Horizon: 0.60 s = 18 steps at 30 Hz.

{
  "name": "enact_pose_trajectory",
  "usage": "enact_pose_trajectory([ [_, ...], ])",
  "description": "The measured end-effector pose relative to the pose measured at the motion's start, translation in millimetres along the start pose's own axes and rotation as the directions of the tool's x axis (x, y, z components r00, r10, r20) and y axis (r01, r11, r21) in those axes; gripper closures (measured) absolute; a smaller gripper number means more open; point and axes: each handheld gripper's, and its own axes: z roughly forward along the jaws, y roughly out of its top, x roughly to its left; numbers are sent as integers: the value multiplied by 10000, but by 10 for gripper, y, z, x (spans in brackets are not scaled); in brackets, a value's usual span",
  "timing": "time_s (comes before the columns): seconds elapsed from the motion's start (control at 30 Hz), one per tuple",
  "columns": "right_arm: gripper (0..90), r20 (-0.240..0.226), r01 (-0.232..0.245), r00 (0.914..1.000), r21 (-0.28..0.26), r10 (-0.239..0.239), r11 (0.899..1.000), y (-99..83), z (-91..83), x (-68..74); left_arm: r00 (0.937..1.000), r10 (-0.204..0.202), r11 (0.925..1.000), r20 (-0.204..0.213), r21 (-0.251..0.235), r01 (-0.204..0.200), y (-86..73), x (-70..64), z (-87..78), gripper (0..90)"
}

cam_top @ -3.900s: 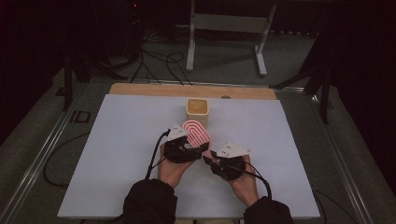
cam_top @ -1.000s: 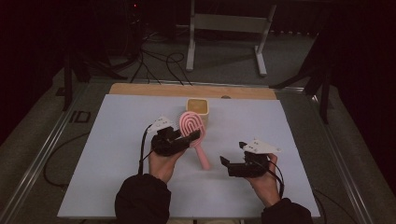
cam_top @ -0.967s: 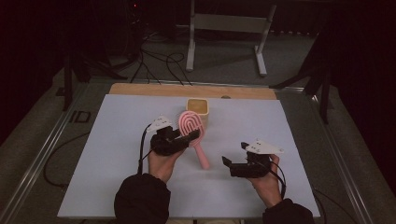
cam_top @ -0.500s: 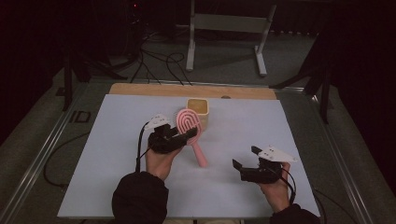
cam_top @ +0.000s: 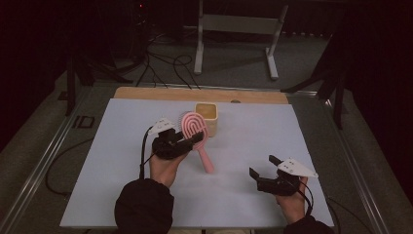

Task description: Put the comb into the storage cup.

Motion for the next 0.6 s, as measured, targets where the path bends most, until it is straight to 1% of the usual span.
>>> enact_pose_trajectory([
  [0.07,99,76,5,10000,-84,-4,10000,-20,-2,-12,10000,40,10000,-7,-10,-40,-1,3,-4,645],
  [0.13,99,5,-62,10000,-133,62,9999,-31,2,-20,10000,71,10000,-23,10,-71,1,17,-11,645],
  [0.23,99,40,-45,10000,-194,45,9998,-46,14,-28,9999,56,10000,-94,-11,-56,7,32,-19,645],
  [0.6,99,54,-139,9999,-248,140,9996,-100,4,-52,9995,110,9999,-310,-123,-114,49,89,-83,645],
])
